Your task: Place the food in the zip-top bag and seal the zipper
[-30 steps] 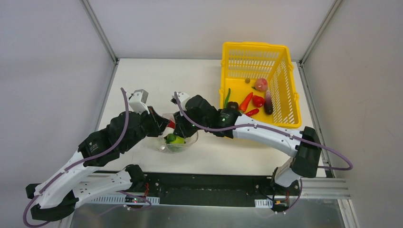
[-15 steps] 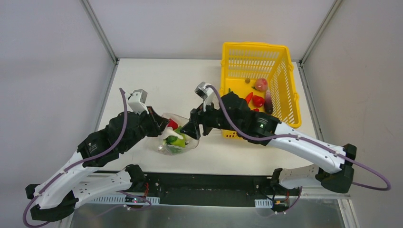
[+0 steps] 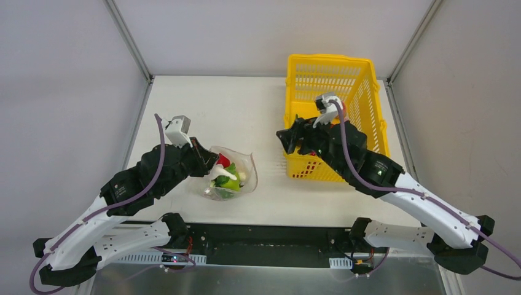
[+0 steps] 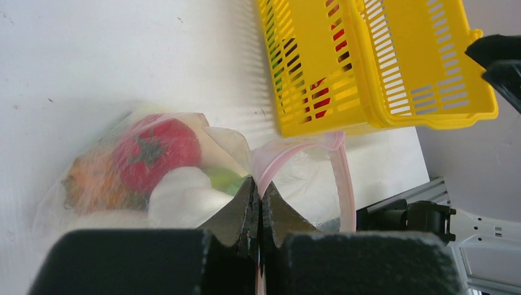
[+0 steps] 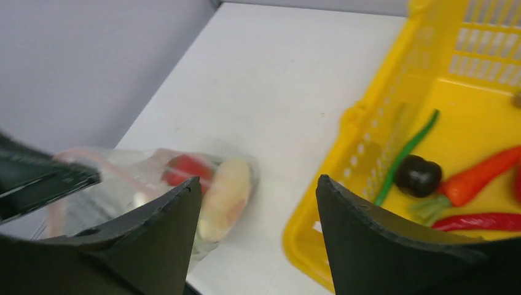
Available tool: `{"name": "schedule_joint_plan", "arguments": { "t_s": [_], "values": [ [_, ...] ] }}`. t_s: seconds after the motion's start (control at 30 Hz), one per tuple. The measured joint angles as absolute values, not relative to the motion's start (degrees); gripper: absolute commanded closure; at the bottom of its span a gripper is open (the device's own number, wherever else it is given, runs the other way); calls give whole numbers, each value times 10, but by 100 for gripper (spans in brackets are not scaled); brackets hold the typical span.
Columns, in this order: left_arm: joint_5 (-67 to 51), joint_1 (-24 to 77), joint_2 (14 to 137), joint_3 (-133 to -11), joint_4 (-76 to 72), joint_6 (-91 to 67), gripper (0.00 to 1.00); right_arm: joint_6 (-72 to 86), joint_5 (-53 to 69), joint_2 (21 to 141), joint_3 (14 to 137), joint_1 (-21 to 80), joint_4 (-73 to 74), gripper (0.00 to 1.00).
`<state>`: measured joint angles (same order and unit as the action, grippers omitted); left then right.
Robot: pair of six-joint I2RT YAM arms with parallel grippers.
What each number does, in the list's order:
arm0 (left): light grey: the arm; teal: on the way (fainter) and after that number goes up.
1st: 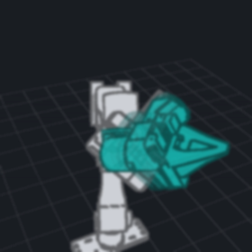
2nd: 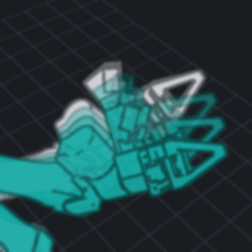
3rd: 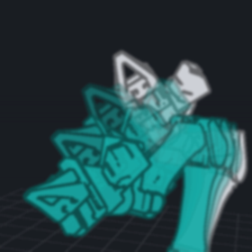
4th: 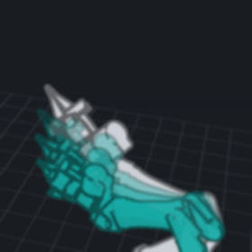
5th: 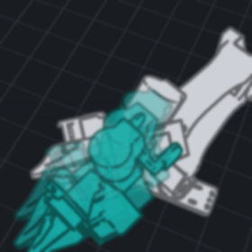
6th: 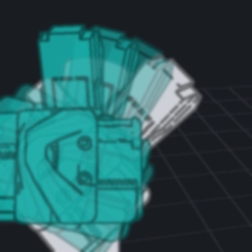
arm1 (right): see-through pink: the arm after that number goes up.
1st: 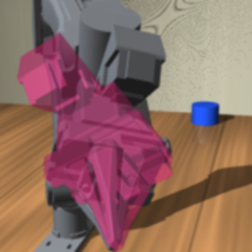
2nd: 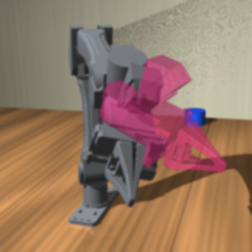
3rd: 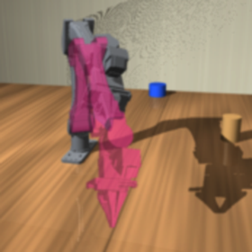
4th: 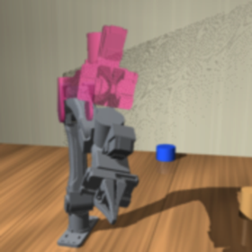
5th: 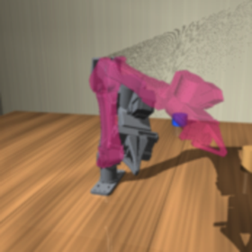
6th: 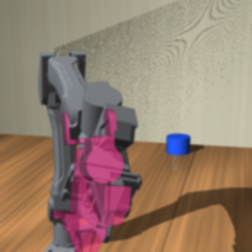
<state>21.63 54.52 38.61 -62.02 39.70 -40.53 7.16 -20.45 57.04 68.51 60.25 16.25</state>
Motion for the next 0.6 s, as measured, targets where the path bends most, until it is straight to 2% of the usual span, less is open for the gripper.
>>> {"name": "schedule_joint_plan", "arguments": {
  "t_s": [0.27, 0.6],
  "values": [
    [219, 545, 385, -620, 397, -405, 100, 120, -228, 567, 661, 456, 209, 23],
    [222, 545, 387, -620, 397, -405, 100, 157, -123, 598, 639, 301, 233, 14]
  ]
}}
